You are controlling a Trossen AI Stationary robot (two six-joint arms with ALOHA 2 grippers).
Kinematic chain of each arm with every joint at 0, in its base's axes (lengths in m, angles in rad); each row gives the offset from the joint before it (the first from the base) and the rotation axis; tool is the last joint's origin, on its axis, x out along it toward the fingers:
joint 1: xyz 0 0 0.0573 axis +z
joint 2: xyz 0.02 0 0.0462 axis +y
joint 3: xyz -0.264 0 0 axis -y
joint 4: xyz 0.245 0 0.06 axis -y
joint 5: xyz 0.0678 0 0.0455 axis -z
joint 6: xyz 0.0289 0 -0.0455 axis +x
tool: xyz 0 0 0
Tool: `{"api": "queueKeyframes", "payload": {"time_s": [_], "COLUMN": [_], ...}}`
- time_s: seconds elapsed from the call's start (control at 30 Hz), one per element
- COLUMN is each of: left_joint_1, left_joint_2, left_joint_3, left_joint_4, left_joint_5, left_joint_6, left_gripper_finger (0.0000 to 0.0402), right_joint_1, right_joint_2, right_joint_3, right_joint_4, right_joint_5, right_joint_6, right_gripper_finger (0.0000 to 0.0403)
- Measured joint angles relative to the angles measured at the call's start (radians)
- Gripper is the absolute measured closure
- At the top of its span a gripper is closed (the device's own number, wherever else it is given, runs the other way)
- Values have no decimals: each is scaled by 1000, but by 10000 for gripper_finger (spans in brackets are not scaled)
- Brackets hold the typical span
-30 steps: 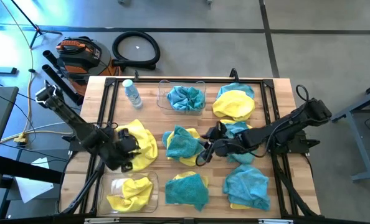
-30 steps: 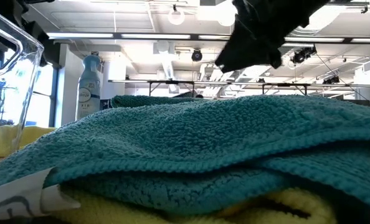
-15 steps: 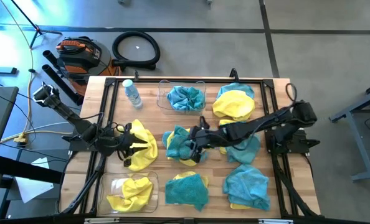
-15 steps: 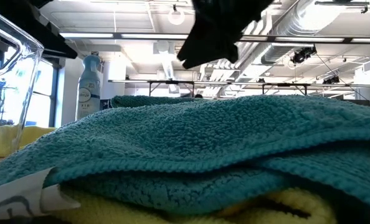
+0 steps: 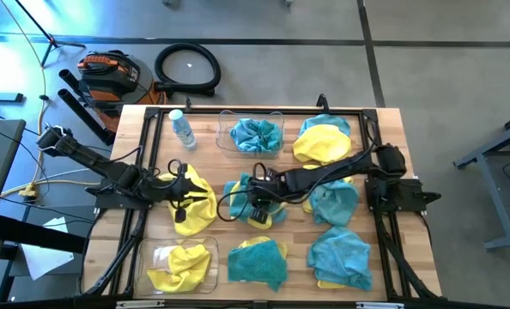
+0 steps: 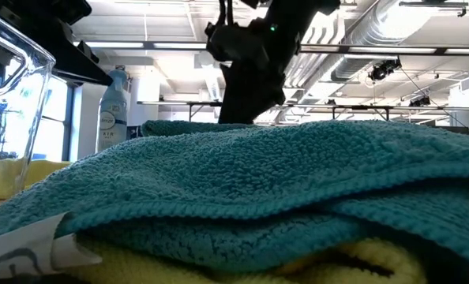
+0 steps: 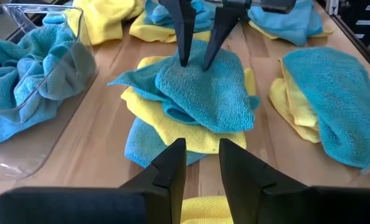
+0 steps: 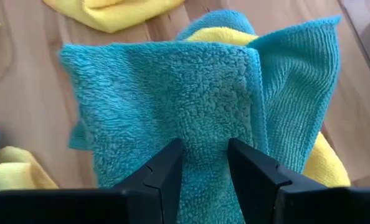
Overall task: Sort microfiber towel by color & place in baskets
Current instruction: Put the blue microfiber towel into the top transparent bin
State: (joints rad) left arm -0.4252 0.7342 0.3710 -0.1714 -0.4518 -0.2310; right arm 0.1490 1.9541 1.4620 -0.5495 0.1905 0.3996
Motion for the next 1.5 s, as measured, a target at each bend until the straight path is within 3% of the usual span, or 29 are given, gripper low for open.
{"api": "queueKeyframes", "payload": {"time_s": [0.43,0.67,0.87,1.2,1.37,1.5], "left_joint_1": [0,0,0,0,0,0], "left_joint_2": [0,0,0,0,0,0], "left_joint_3": [0,0,0,0,0,0], "left_joint_4": [-2,-3,-3,-4,-4,-4], "left_joint_5": [-3,-6,-6,-7,-7,-7], "left_joint_6": [-3,-19,-19,-19,-19,-19], "left_gripper_finger": [328,328,328,328,328,328], "right_joint_1": [-5,-5,-5,-27,-78,-165], "right_joint_2": [106,73,17,-17,-18,-18], "right_joint_3": [-3,17,115,372,511,555], "right_joint_4": [24,-11,-111,-342,-445,-421], "right_joint_5": [0,-2,8,177,260,247], "right_joint_6": [-15,-8,-19,-131,-185,-248], "right_gripper_finger": [284,391,391,399,401,401]}}
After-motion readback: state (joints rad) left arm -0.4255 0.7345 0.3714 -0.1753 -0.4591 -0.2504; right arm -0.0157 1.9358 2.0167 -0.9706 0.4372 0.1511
